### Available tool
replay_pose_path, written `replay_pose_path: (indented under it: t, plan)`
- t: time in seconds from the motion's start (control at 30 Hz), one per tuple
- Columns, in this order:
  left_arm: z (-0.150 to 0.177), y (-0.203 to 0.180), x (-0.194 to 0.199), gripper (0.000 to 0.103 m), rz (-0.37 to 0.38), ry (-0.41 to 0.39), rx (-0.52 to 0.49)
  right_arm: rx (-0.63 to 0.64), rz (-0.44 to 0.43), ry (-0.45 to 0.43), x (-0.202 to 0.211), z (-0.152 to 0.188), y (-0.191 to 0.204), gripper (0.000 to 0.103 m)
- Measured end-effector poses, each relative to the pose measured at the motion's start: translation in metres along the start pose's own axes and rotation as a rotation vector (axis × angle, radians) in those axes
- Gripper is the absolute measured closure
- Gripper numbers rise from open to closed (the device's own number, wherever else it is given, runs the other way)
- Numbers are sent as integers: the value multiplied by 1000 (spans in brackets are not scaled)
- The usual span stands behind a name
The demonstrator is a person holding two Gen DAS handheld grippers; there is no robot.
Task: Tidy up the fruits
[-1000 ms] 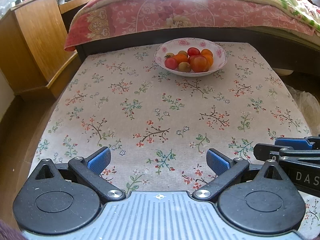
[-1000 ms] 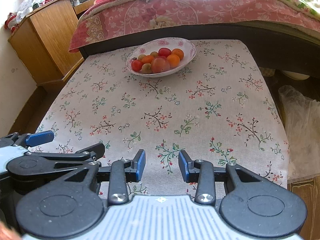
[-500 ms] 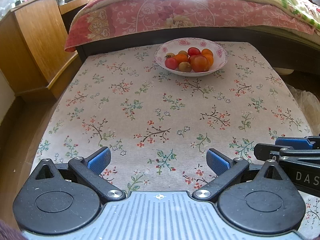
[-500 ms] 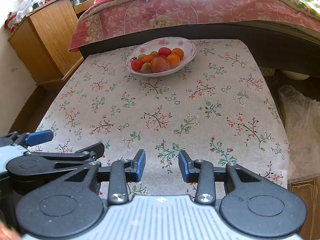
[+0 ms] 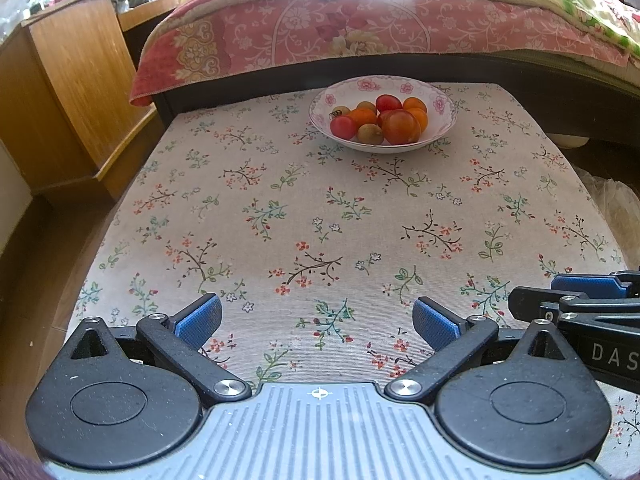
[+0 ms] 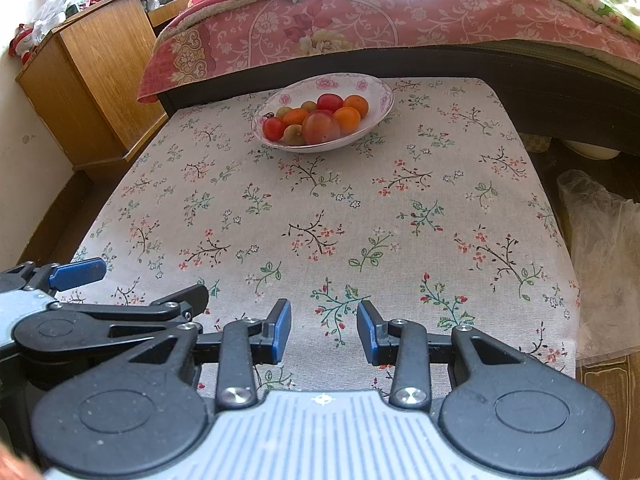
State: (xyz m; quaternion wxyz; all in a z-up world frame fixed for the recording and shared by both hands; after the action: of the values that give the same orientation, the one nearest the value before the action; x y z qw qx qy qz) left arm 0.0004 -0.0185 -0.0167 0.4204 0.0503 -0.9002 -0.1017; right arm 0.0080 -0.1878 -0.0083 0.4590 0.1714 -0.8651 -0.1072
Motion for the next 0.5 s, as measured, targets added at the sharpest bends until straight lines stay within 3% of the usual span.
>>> replay_pose_path:
  t: [0.5]
  plan:
    - [0,0,0,0,-4,-2,-3,0,0,0,0,0,0,64]
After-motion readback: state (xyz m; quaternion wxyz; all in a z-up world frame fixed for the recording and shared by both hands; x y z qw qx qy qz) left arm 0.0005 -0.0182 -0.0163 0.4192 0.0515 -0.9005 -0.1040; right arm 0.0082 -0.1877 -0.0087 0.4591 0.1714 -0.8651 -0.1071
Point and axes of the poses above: each gripper's, at about its wrist camera, not at the fingertips, and x roughly against the way its jaws point, y to its left, z to its underside, the point moved 2 cm from there along -x, roughly the way its jaws point, and after that the axes turned 7 degrees about -z, right-handed, at the moved point
